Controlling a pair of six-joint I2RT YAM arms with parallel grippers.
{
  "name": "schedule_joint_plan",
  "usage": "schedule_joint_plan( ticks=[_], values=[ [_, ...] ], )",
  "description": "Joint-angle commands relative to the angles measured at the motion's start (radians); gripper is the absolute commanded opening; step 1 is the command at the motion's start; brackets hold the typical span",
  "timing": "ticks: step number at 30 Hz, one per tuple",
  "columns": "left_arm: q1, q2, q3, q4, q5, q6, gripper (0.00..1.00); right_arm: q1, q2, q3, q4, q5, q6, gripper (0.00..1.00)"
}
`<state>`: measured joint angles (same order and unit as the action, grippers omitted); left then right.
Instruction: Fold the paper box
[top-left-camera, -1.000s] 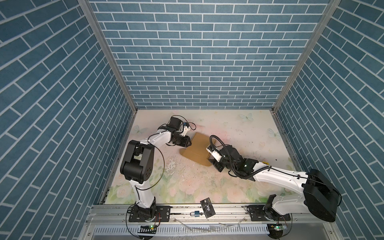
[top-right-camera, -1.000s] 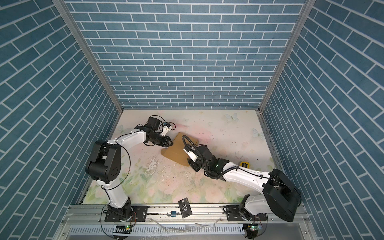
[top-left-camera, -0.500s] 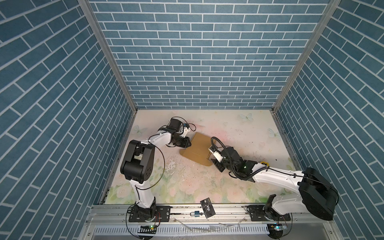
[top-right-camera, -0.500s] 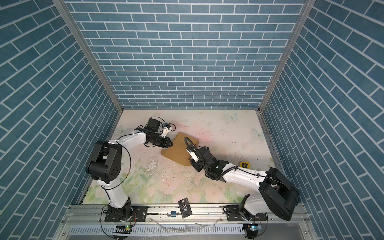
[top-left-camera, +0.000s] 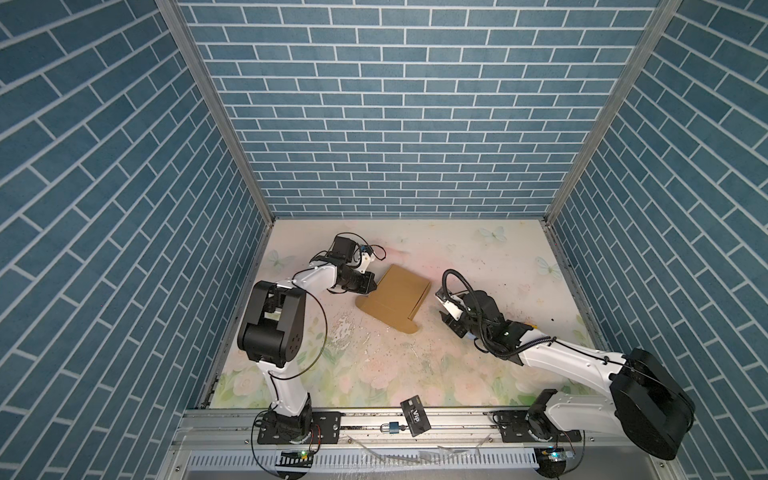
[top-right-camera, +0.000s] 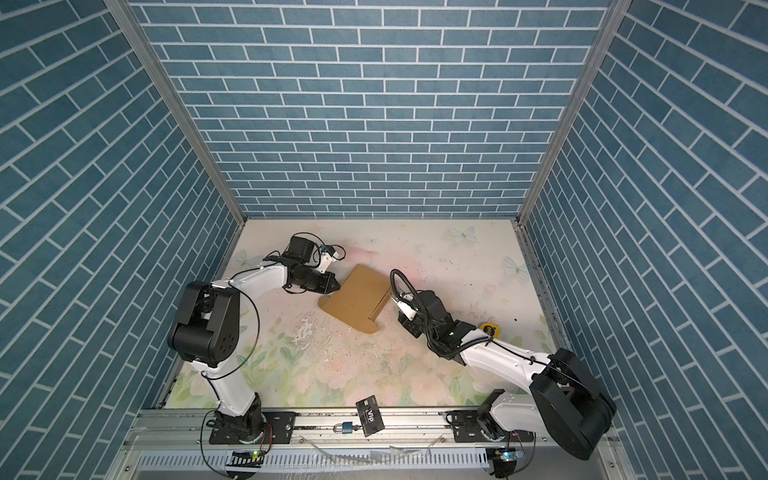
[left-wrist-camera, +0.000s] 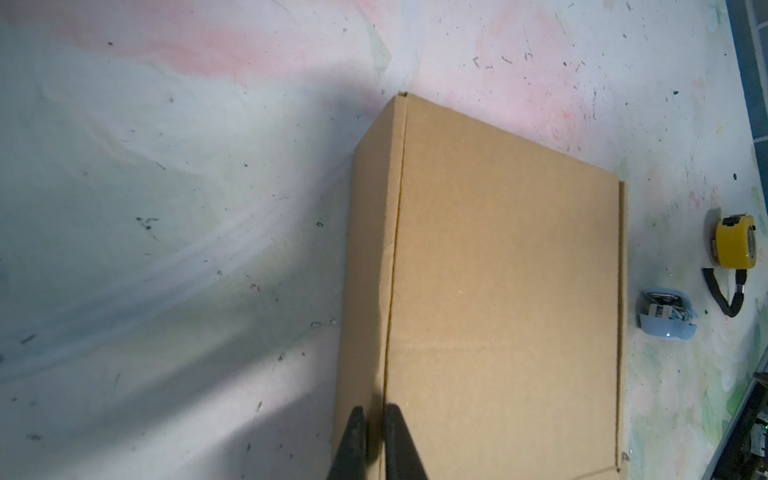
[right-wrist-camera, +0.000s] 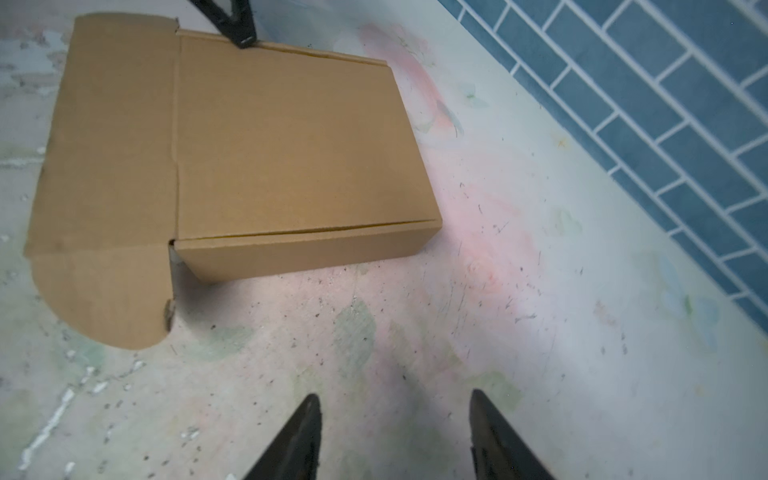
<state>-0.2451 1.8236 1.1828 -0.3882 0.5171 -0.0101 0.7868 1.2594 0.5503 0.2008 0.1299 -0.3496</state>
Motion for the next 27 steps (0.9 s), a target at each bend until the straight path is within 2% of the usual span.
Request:
schedule_joint_plan(
  ticks=[1, 4, 7, 14, 18, 27],
  values=[
    [0.016, 0.025, -0.023, -0.028, -0.017, 0.007, 0.10, -0.009, 0.032, -0.037, 0.118, -0.052, -0.373, 0.67],
    [0.031, 0.025, -0.013, -0.037, -0.007, 0.001, 0.08, -0.013, 0.090, -0.035, 0.178, -0.088, -0.570, 0.70],
    [0.039, 0.031, -0.009, -0.032, 0.002, -0.002, 0.07, -0.016, 0.160, -0.043, 0.313, -0.123, -0.709, 0.74],
    [0.046, 0.028, -0.011, -0.031, -0.008, 0.007, 0.08, -0.022, 0.350, 0.013, 0.538, -0.153, -0.934, 0.77],
    [0.047, 0.036, -0.004, -0.037, -0.010, 0.009, 0.08, -0.046, 0.428, 0.080, 0.501, -0.194, -0.981, 0.78],
    [0.049, 0.042, -0.002, -0.040, -0.012, 0.007, 0.08, -0.064, 0.501, 0.154, 0.487, -0.264, -0.981, 0.78]
  ],
)
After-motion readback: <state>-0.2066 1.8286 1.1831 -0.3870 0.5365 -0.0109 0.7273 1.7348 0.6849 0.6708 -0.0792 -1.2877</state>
